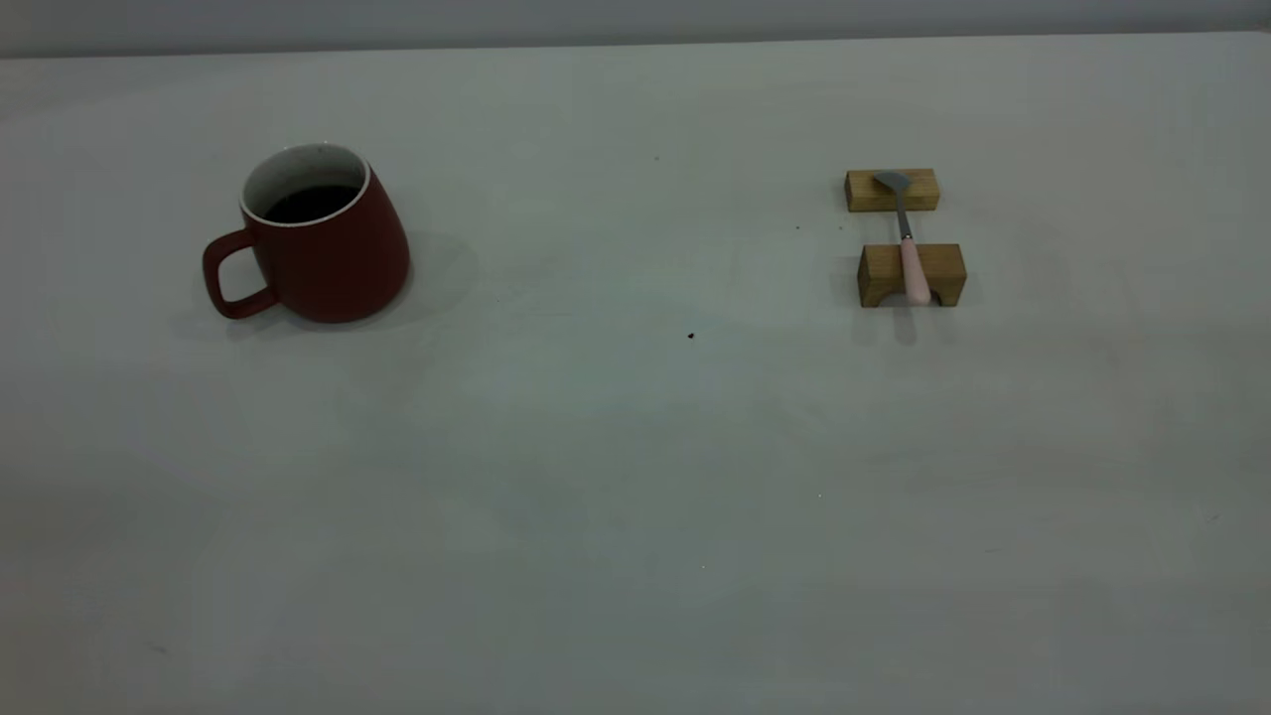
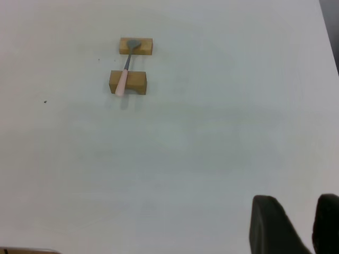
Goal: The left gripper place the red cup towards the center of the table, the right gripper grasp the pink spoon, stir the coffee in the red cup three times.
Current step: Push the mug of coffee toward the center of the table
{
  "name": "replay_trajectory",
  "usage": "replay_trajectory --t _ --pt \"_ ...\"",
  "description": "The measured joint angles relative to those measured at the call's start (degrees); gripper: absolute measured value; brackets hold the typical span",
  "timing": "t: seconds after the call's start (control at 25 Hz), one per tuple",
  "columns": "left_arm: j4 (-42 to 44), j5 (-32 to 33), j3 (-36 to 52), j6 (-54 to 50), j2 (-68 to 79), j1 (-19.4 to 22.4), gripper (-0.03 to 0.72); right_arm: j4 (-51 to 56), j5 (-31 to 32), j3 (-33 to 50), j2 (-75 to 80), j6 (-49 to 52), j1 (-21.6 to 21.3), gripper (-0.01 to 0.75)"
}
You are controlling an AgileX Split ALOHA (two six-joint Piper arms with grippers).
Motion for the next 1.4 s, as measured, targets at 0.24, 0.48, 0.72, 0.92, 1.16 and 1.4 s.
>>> replay_trajectory --t 0.24,0.48,0.72,0.92,1.16,1.4 --pt "0.0 0.0 0.0 0.0 0.0 0.0 0.243 0.0 0.0 0.0 0.0 0.0 0.0 0.237" --pt "0.0 0.0 0.0 0.0 0.0 0.0 0.243 0.0 0.0 0.0 0.0 0.0 0.0 0.237" --pt "0.0 0.0 0.0 0.0 0.0 0.0 0.243 0.0 0.0 0.0 0.0 0.0 0.0 0.237" --pt "0.0 0.0 0.0 0.0 0.0 0.0 0.243 0.0 0.0 0.0 0.0 0.0 0.0 0.237" --pt "-0.6 0.0 0.0 0.0 0.6 0.0 0.243 0.0 0.0 0.0 0.0 0.0 0.0 0.237" --pt "-0.7 -4.0 -3.0 0.0 15.7 0.0 0.244 0.0 0.0 0.0 0.0 0.0 0.0 0.237"
